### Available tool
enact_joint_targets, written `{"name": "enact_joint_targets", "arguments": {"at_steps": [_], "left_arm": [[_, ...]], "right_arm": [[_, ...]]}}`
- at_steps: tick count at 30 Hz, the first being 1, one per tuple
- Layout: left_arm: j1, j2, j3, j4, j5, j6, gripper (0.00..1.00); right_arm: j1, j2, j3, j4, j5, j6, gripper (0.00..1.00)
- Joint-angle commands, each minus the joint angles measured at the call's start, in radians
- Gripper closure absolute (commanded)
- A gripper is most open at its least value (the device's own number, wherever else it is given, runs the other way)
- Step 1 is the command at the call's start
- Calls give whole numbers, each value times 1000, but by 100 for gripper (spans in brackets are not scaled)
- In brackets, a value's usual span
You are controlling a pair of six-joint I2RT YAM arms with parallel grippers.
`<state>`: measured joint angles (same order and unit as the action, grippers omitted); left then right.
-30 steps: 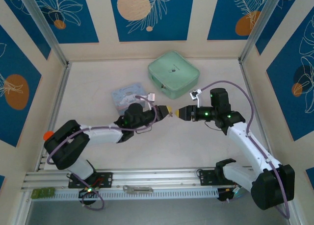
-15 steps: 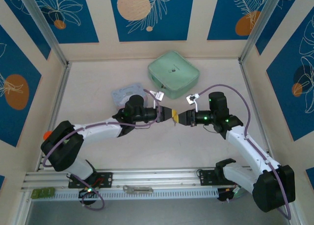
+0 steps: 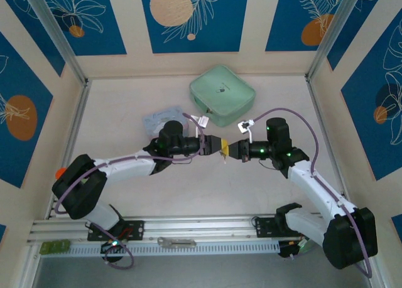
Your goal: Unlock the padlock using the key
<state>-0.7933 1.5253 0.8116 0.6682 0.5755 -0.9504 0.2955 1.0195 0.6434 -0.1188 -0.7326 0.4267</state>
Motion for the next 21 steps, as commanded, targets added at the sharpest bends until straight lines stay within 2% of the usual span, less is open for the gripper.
{"name": "enact_joint_targets", "arguments": {"at_steps": [1,4,7,9,14,21], "left_arm": [[49,-85,-75,47,-97,-25,0],[89,-209,-153,4,-272,15,0],[92,-287,-143,-116,-344,88,0],[91,-297,-147,-111,-333,94,3],[83,-219,-167,18,-235,37,27],[35,-78,-157,263,-172,-19,28]], "right_arm": [[-1,-12,-11,-10,4,-15,100],[-1,-16,-8,-34,16,-26,100],[1,-14,-10,-25,24,-20,100],[2,-7,-11,-8,27,-11,100],[11,4,-21,75,41,53,100],[14,53,-49,223,-20,200,100]]}}
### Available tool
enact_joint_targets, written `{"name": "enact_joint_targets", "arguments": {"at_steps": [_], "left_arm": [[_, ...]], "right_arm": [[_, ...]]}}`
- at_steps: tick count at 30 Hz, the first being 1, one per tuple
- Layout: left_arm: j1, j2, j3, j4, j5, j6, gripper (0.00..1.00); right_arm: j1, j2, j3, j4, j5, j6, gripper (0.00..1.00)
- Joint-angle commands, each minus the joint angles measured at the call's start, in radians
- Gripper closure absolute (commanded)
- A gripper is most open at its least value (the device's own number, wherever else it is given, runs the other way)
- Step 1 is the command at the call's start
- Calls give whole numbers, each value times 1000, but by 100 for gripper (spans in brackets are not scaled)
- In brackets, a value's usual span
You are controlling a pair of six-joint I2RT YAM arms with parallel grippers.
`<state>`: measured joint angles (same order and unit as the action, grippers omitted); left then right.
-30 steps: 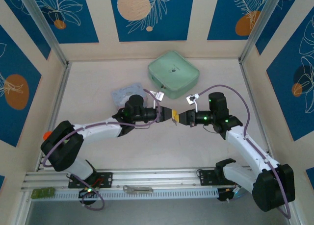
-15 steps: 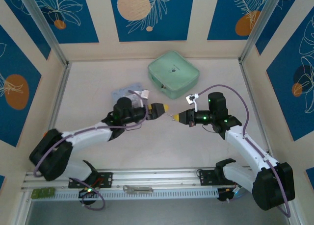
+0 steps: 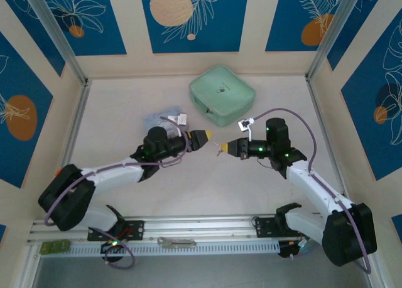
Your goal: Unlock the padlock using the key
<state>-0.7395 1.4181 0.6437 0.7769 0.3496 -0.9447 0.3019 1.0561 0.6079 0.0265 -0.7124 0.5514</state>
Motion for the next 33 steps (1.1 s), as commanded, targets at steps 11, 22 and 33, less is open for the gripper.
{"name": "enact_joint_targets", "arguments": {"at_steps": [11,22,33], "left_arm": [[-44,111,16,284,110,-88,58],[-51,126,31,287,117,-101,100],[-50,117,62,227,140,-100,100]], "right_arm": [[-1,52,-16,139,-39,134,100],[-4,50,-14,142,-35,136,100],[-32,-48,-38,123,-55,63,67]]}}
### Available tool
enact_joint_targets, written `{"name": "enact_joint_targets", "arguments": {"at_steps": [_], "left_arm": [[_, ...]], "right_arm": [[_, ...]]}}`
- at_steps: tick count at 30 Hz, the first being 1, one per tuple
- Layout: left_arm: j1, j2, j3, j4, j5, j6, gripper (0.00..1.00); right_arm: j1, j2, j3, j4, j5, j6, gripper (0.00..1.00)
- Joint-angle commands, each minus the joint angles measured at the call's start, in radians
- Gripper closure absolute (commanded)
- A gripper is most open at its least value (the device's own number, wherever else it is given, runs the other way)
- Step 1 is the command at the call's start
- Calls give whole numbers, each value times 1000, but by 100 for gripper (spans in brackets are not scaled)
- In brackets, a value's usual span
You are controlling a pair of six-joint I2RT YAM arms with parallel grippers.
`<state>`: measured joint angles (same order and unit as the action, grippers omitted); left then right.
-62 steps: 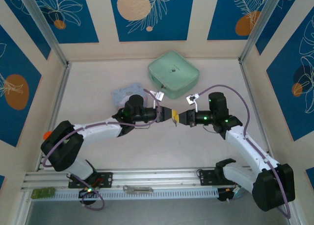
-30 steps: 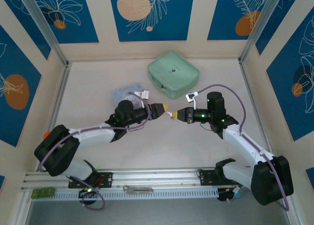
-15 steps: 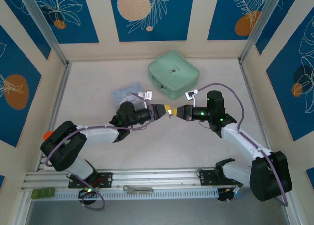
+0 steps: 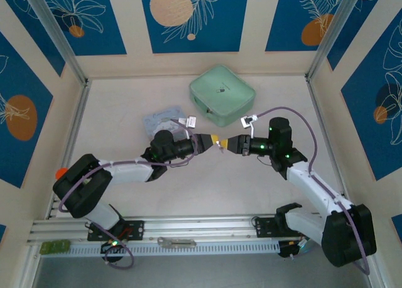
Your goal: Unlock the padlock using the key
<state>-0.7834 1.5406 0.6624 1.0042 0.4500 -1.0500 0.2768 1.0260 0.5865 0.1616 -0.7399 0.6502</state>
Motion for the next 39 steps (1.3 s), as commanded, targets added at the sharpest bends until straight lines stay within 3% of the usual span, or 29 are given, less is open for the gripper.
{"name": "enact_joint_targets", "arguments": {"at_steps": [1,18,24,31,34,35,37,39], "left_arm": [[-7,-4,46,-5,47,6,100],[-8,28,58,68,84,-58,100],[-8,36,51,96,77,-74,100],[-6,26,50,95,77,-76,100],[16,-7,23,57,48,-55,32],[36,-32,7,24,31,-34,16],[81,-96,-28,-75,-16,25,1],[132,-174,-62,-218,-80,105,0]], "right_arm": [[-7,-16,-17,-13,-31,-39,67],[9,24,-28,71,-59,-4,73],[18,37,-29,77,-65,3,81],[15,36,-32,66,-44,-3,100],[8,33,-32,42,-23,-18,100],[6,32,-31,27,-16,-25,100],[6,31,-26,-14,6,-45,100],[7,31,-18,-55,29,-69,100]]}}
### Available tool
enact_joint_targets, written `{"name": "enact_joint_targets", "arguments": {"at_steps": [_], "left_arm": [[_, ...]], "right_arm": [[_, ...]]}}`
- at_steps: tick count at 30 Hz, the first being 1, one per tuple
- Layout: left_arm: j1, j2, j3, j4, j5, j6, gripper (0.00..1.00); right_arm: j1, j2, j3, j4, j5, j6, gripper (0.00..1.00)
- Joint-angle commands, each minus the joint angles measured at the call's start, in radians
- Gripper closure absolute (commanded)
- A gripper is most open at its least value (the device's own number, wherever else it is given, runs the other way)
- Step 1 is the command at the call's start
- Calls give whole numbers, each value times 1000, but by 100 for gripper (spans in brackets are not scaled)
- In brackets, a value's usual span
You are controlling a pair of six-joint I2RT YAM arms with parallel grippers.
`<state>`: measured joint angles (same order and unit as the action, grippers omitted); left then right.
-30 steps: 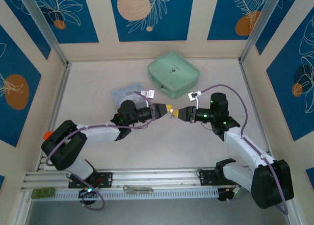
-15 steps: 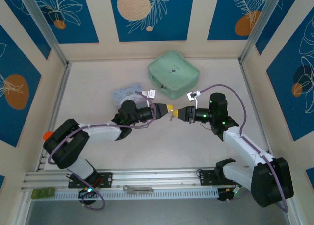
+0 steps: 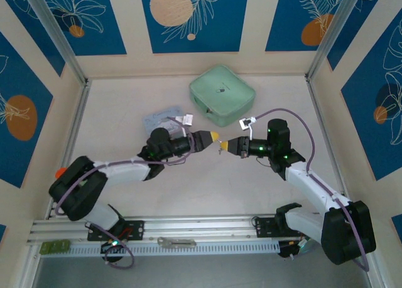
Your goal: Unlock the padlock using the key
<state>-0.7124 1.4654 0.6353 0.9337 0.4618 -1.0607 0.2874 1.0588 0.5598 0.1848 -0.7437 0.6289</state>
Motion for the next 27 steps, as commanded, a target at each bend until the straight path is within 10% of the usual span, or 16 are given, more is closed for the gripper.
{"name": "enact_joint_targets", "arguments": {"at_steps": [1,11,18,27], "left_arm": [[85,-144,-49,-242,-153,157,0],[143,-294,-25,-940,-586,520,14],[176,-156,2,-963,-567,597,46],[239,72,56,-792,-532,582,59]], "right_arm": [[-3,-2,10,-90,41,-56,100],[52,67,48,-191,172,-74,100],[84,108,73,-188,184,-74,100],[97,103,83,-209,188,-83,100]]}}
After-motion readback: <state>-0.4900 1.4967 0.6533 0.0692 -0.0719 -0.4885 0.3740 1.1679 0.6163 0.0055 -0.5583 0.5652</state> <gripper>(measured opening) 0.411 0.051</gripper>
